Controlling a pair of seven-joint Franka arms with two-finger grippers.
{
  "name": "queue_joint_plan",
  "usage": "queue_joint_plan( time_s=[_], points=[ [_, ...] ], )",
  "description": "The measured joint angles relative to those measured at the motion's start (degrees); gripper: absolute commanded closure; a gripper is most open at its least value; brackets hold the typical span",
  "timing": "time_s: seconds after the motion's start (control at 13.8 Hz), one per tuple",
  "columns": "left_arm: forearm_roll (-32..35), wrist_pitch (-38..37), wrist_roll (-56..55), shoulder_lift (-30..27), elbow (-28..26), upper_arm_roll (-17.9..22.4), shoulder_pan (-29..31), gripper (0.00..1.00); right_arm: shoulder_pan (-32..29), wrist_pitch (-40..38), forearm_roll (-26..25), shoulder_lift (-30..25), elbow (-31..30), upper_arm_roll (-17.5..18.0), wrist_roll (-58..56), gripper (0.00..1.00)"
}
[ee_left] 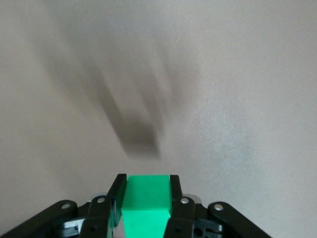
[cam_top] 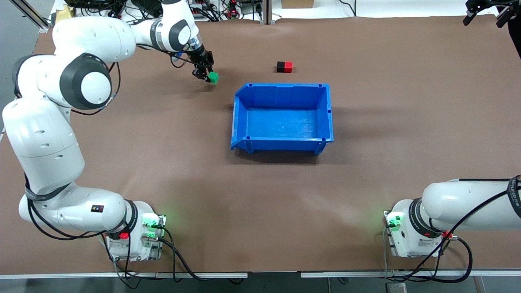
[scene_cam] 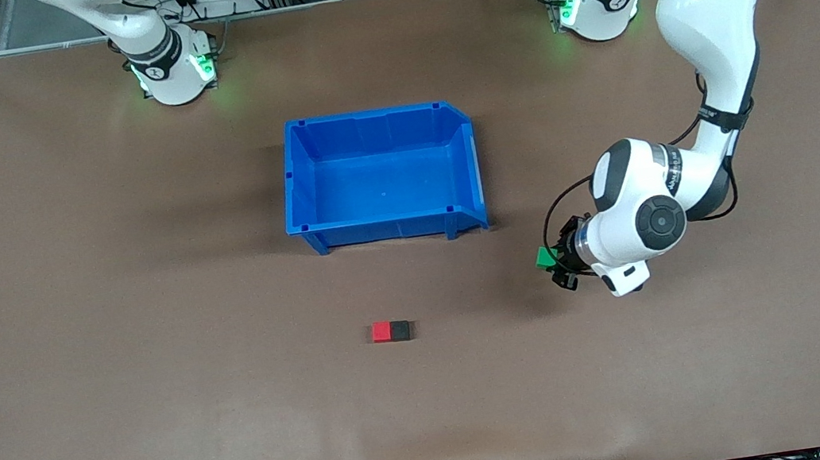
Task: Attach green and red cubes to black cube
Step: 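Carry the green cube with the left gripper toward the black cube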
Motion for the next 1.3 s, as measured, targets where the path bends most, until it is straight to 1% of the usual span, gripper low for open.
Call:
queue_joint_plan(
  time_s=[0.22, 0.65, 1.01, 1.3],
  points=[
    [0.0, 0.1, -2.0, 0.1, 0.5, 0.0, -0.7, 1.0, 0.0, 0.3, 0.0, 0.0, 0.9, 0.2, -0.1, 0.0],
    [0.0, 0.1, -9.0, 2.3, 4.7, 0.0, -3.9, 1.0, 0.1, 0.7, 0.0, 0.0, 1.3, 0.8, -0.6, 0.0],
    [0.0, 0.2, -11.5, 3.7, 7.0, 0.0, -4.8, 1.0, 1.1, 0.7, -0.1, 0.3, 2.7, 1.4, -0.7, 0.0],
    [0.0, 0.2, -12.3, 4.0, 7.4, 0.0, -5.2, 1.0, 1.2, 0.7, -0.1, 1.3, 4.1, 1.5, -1.0, 0.0]
  ],
)
